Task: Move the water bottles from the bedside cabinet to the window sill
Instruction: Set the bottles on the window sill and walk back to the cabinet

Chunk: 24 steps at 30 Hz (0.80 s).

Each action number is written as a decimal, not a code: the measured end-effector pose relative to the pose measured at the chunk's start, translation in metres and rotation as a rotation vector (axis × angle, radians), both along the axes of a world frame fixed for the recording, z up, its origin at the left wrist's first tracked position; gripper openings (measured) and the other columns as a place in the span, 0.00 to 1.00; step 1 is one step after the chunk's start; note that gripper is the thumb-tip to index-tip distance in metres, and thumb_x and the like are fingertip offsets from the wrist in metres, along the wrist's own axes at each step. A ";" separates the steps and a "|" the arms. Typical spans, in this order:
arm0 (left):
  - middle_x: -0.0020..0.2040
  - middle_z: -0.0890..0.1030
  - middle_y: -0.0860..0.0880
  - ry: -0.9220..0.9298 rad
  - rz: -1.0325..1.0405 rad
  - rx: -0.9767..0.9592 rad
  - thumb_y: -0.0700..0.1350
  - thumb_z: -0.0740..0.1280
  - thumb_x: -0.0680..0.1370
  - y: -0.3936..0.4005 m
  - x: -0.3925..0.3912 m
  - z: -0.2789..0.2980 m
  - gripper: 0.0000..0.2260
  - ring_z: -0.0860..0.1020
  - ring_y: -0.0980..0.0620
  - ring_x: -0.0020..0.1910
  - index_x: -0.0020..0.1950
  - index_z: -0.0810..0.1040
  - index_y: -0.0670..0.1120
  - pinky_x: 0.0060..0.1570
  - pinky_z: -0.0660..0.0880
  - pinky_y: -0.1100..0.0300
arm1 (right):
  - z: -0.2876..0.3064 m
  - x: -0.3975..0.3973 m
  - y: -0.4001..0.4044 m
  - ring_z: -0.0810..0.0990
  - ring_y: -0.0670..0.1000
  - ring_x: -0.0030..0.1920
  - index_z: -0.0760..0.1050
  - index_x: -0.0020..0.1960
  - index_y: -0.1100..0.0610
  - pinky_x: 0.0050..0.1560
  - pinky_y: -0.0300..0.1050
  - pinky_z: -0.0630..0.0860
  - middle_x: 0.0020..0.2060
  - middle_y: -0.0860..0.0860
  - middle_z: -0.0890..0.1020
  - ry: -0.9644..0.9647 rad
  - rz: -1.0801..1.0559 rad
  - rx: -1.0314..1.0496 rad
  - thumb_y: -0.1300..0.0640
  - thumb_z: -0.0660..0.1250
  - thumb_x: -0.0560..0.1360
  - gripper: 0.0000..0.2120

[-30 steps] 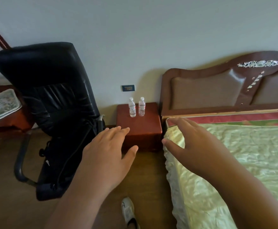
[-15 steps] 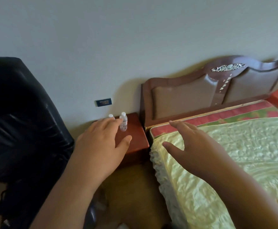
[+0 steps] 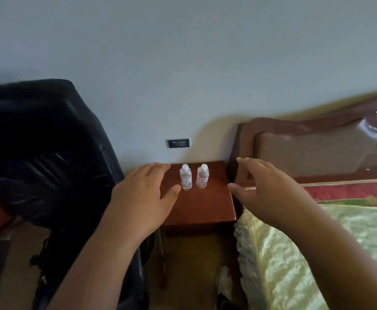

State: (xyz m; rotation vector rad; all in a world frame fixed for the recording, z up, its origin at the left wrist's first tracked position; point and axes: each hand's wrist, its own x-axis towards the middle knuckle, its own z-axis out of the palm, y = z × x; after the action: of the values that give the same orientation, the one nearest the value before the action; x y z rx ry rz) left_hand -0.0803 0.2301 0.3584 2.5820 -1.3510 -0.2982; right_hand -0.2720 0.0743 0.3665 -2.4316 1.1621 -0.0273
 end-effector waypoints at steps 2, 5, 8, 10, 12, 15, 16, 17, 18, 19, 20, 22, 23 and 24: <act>0.75 0.68 0.56 0.023 0.025 0.019 0.63 0.58 0.80 -0.017 0.010 -0.005 0.26 0.65 0.54 0.73 0.77 0.63 0.57 0.69 0.69 0.48 | -0.003 0.019 -0.025 0.71 0.50 0.72 0.61 0.78 0.44 0.68 0.54 0.72 0.76 0.43 0.67 -0.010 0.040 0.005 0.34 0.61 0.76 0.34; 0.76 0.67 0.57 0.048 0.083 0.039 0.62 0.58 0.81 -0.041 0.022 -0.018 0.26 0.65 0.54 0.74 0.78 0.63 0.57 0.69 0.69 0.49 | -0.012 0.044 -0.058 0.70 0.51 0.73 0.60 0.79 0.45 0.68 0.53 0.72 0.77 0.45 0.66 0.008 0.108 0.013 0.37 0.62 0.78 0.33; 0.76 0.66 0.57 0.086 0.138 0.044 0.63 0.58 0.81 -0.058 0.028 -0.035 0.26 0.69 0.55 0.71 0.78 0.62 0.57 0.69 0.70 0.48 | -0.024 0.062 -0.085 0.70 0.51 0.72 0.60 0.79 0.45 0.68 0.52 0.71 0.76 0.46 0.67 0.034 0.160 0.044 0.38 0.63 0.78 0.33; 0.77 0.64 0.57 0.106 0.149 0.082 0.62 0.58 0.81 -0.068 0.032 -0.046 0.26 0.66 0.55 0.74 0.78 0.61 0.58 0.70 0.68 0.49 | -0.034 0.071 -0.100 0.71 0.51 0.72 0.60 0.79 0.46 0.68 0.52 0.71 0.76 0.46 0.68 0.049 0.174 0.058 0.38 0.63 0.78 0.32; 0.78 0.63 0.57 0.122 0.150 0.120 0.62 0.58 0.81 -0.077 0.038 -0.056 0.26 0.62 0.55 0.76 0.78 0.61 0.58 0.71 0.66 0.49 | -0.045 0.079 -0.112 0.71 0.52 0.72 0.61 0.78 0.46 0.68 0.53 0.72 0.75 0.47 0.68 0.066 0.165 0.077 0.38 0.63 0.78 0.32; 0.78 0.63 0.57 0.152 0.144 0.153 0.62 0.58 0.81 -0.095 0.058 -0.073 0.26 0.60 0.54 0.77 0.78 0.60 0.58 0.71 0.64 0.49 | -0.065 0.095 -0.127 0.72 0.52 0.71 0.62 0.78 0.45 0.67 0.54 0.72 0.75 0.47 0.70 0.092 0.152 0.116 0.37 0.63 0.77 0.32; 0.78 0.63 0.57 0.159 0.134 0.158 0.62 0.58 0.81 -0.102 0.066 -0.078 0.26 0.61 0.54 0.77 0.78 0.60 0.58 0.71 0.64 0.49 | -0.072 0.100 -0.132 0.72 0.52 0.71 0.62 0.78 0.45 0.67 0.55 0.72 0.74 0.47 0.70 0.100 0.143 0.123 0.37 0.63 0.77 0.32; 0.78 0.63 0.57 0.166 0.116 0.155 0.62 0.58 0.81 -0.110 0.075 -0.084 0.27 0.61 0.54 0.77 0.79 0.60 0.58 0.71 0.64 0.48 | -0.078 0.106 -0.137 0.72 0.52 0.71 0.62 0.77 0.45 0.67 0.55 0.72 0.74 0.47 0.70 0.106 0.128 0.123 0.36 0.63 0.76 0.32; 0.78 0.63 0.56 0.173 0.094 0.151 0.62 0.59 0.81 -0.118 0.083 -0.089 0.27 0.62 0.53 0.76 0.79 0.61 0.57 0.70 0.65 0.48 | -0.084 0.111 -0.142 0.72 0.53 0.71 0.62 0.77 0.45 0.67 0.55 0.72 0.75 0.47 0.69 0.116 0.107 0.121 0.36 0.64 0.76 0.33; 0.77 0.64 0.56 0.175 0.071 0.145 0.62 0.59 0.81 -0.125 0.091 -0.092 0.27 0.63 0.53 0.76 0.78 0.61 0.57 0.69 0.66 0.48 | -0.090 0.116 -0.145 0.72 0.53 0.70 0.62 0.77 0.45 0.67 0.55 0.73 0.75 0.48 0.69 0.126 0.085 0.121 0.36 0.64 0.76 0.33; 0.77 0.65 0.56 0.173 0.050 0.133 0.62 0.59 0.81 -0.132 0.098 -0.096 0.26 0.64 0.53 0.75 0.78 0.62 0.57 0.68 0.66 0.49 | -0.096 0.120 -0.148 0.73 0.53 0.70 0.63 0.78 0.45 0.67 0.55 0.73 0.75 0.48 0.69 0.135 0.064 0.131 0.36 0.65 0.76 0.33; 0.76 0.67 0.56 0.173 0.020 0.103 0.61 0.59 0.81 -0.145 0.114 -0.105 0.26 0.65 0.53 0.74 0.77 0.64 0.56 0.68 0.68 0.49 | -0.109 0.130 -0.151 0.73 0.53 0.70 0.62 0.78 0.46 0.67 0.54 0.72 0.76 0.47 0.68 0.149 0.028 0.161 0.36 0.65 0.76 0.34; 0.76 0.67 0.56 0.179 0.009 0.092 0.61 0.60 0.81 -0.152 0.122 -0.109 0.25 0.66 0.53 0.73 0.77 0.64 0.56 0.68 0.69 0.49 | -0.116 0.135 -0.152 0.72 0.53 0.71 0.62 0.78 0.46 0.68 0.55 0.72 0.76 0.47 0.67 0.158 0.011 0.175 0.37 0.65 0.76 0.34; 0.75 0.68 0.55 0.187 -0.004 0.088 0.60 0.60 0.81 -0.158 0.129 -0.114 0.25 0.67 0.52 0.73 0.77 0.65 0.55 0.67 0.70 0.49 | -0.123 0.140 -0.154 0.71 0.52 0.72 0.62 0.78 0.46 0.69 0.55 0.71 0.77 0.47 0.66 0.161 -0.008 0.183 0.36 0.65 0.76 0.34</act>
State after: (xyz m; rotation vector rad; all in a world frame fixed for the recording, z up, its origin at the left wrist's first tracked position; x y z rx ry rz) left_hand 0.0489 0.0717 0.2440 2.5460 -1.3033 -0.5965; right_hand -0.1322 -0.0794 0.2438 -2.3010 1.1865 0.2653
